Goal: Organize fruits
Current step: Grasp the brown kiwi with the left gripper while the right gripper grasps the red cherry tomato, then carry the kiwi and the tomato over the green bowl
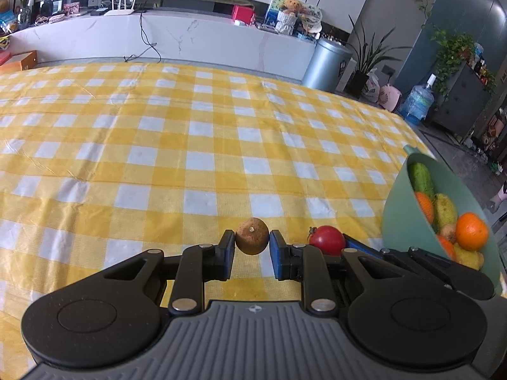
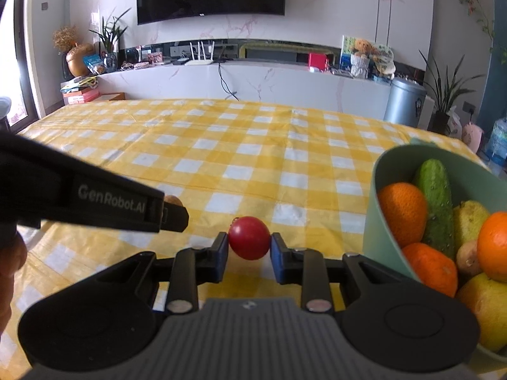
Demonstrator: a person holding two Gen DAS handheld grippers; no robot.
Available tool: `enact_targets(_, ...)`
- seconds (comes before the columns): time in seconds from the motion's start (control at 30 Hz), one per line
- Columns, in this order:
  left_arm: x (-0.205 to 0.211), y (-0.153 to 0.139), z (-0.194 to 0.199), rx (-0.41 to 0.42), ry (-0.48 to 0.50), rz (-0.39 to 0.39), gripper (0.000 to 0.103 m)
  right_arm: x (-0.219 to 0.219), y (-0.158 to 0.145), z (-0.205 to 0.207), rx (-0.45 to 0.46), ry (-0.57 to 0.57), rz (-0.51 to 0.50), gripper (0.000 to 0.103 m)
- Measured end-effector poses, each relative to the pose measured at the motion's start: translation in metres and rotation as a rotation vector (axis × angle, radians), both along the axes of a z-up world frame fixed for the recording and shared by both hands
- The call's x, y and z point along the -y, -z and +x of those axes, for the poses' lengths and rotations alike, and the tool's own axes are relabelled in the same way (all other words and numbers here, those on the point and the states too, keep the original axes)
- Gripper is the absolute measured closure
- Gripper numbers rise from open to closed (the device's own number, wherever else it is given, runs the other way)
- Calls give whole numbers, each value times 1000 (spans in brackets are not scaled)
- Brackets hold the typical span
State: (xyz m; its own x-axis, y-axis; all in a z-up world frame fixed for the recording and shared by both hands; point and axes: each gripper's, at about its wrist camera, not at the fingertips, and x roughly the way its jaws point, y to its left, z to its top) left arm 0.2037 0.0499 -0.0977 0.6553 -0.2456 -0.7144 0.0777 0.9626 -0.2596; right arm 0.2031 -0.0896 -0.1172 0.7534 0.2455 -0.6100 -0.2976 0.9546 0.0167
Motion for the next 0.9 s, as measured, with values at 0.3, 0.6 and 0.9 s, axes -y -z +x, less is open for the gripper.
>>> enact_targets(0.3,4,-20,-20,23,-6,3,77,10,-27,-21,30,-11,22,78)
enact_targets(0.6,16,-56,-41,78,-11,-10,77,36,-63,-53,81,24,51,78)
enact_targets(0.9,55,-88,-67,143,50,-1,77,82,-100,-91,166,94,70,78)
